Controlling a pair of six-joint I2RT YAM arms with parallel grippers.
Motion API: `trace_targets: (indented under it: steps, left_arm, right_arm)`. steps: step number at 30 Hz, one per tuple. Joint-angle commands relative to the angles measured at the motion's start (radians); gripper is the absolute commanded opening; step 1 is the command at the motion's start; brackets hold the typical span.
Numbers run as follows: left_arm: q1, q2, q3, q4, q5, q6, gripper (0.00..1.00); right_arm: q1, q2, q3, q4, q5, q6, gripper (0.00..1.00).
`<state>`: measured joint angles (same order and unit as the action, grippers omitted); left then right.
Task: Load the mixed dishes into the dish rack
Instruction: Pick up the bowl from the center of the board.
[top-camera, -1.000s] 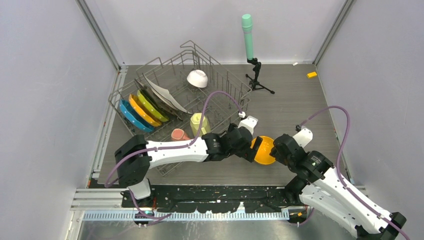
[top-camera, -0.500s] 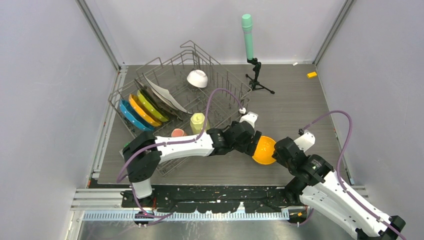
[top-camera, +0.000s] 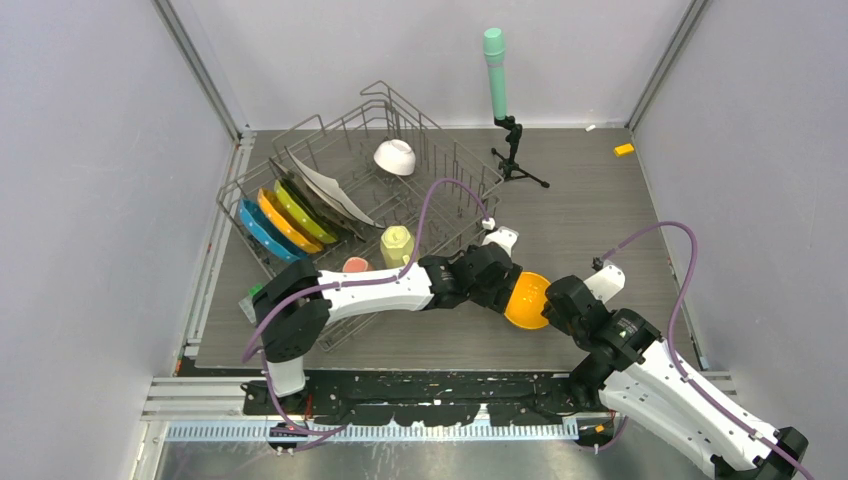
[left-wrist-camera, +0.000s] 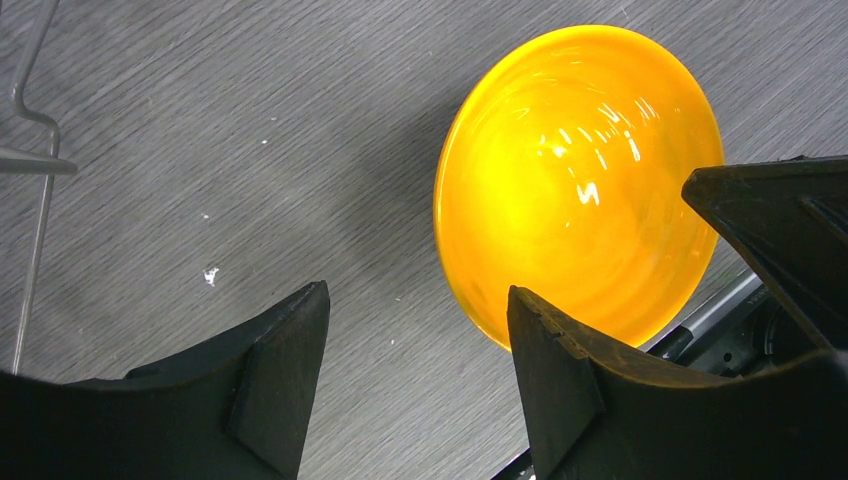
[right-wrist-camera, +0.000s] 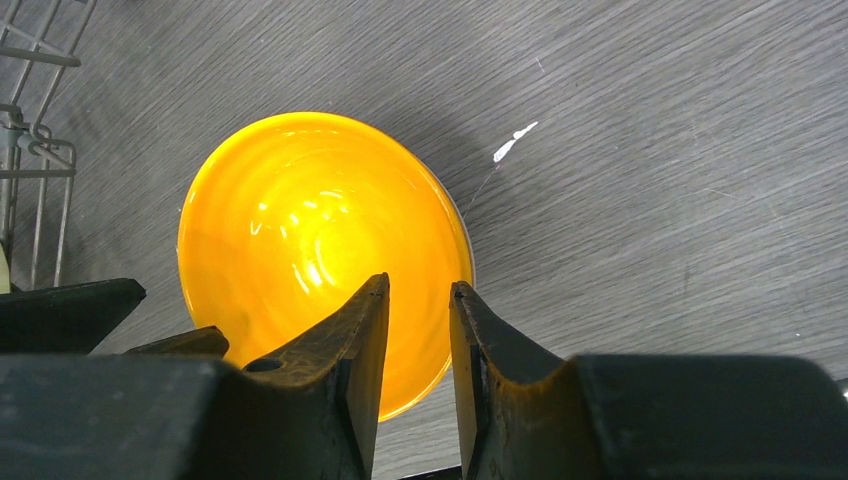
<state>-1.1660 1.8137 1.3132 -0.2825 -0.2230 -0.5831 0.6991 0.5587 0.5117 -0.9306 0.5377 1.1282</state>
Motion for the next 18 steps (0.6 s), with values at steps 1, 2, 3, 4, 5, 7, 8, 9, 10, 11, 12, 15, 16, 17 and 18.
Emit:
trace_targets:
  steps: [1,2,3,4,5,7,8,9,10,11,12,15,16,17,18]
  left_arm:
    - [0.009,0.003,0.031,0.007,0.016,0.017,0.67]
    - [0.008,0.006,0.035,0.005,0.019,0.018,0.67]
    - [0.009,0.008,0.037,0.003,0.022,0.017,0.67]
    - [0.009,0.01,0.038,0.004,0.027,0.015,0.66]
    - [0.008,0.01,0.037,0.007,0.033,0.014,0.66]
    - [0.008,0.01,0.035,0.02,0.045,0.01,0.64]
    - [0.009,0.011,0.035,0.022,0.046,0.008,0.63]
    - [0.009,0.013,0.04,0.019,0.047,0.005,0.62]
    - [0.008,0.015,0.043,0.014,0.047,0.003,0.61]
    - [0.008,0.017,0.047,0.01,0.046,0.001,0.61]
    - [0.009,0.018,0.049,0.008,0.046,0.0,0.61]
    - [0.009,0.021,0.05,0.008,0.048,0.002,0.62]
    - [0.008,0.021,0.051,0.008,0.048,0.003,0.62]
    - [0.009,0.02,0.051,0.009,0.048,0.003,0.62]
    - [0.009,0.019,0.05,0.008,0.048,0.006,0.62]
  right_arm:
    - [0.004,-0.003,-0.002,0.041,0.024,0.019,0.34]
    - [0.004,-0.002,-0.002,0.041,0.025,0.016,0.34]
    - [0.004,-0.001,0.0,0.04,0.025,0.016,0.34]
    - [0.004,-0.002,0.0,0.039,0.025,0.017,0.34]
    - [0.004,-0.002,0.001,0.037,0.026,0.018,0.34]
    - [0.004,-0.003,0.007,0.026,0.027,0.021,0.34]
    - [0.004,-0.003,0.014,0.019,0.027,0.026,0.34]
    - [0.003,-0.008,0.033,0.001,0.028,0.028,0.34]
    - [0.003,-0.011,0.043,-0.008,0.032,0.031,0.34]
    - [0.003,-0.023,0.062,-0.024,0.041,0.031,0.34]
    - [0.004,-0.029,0.07,-0.031,0.048,0.033,0.34]
    - [0.004,-0.061,0.09,-0.07,0.095,0.039,0.34]
    - [0.004,-0.068,0.086,-0.078,0.102,0.046,0.34]
    - [0.004,-0.069,0.083,-0.082,0.106,0.055,0.34]
    - [0.004,-0.07,0.073,-0.08,0.105,0.059,0.33]
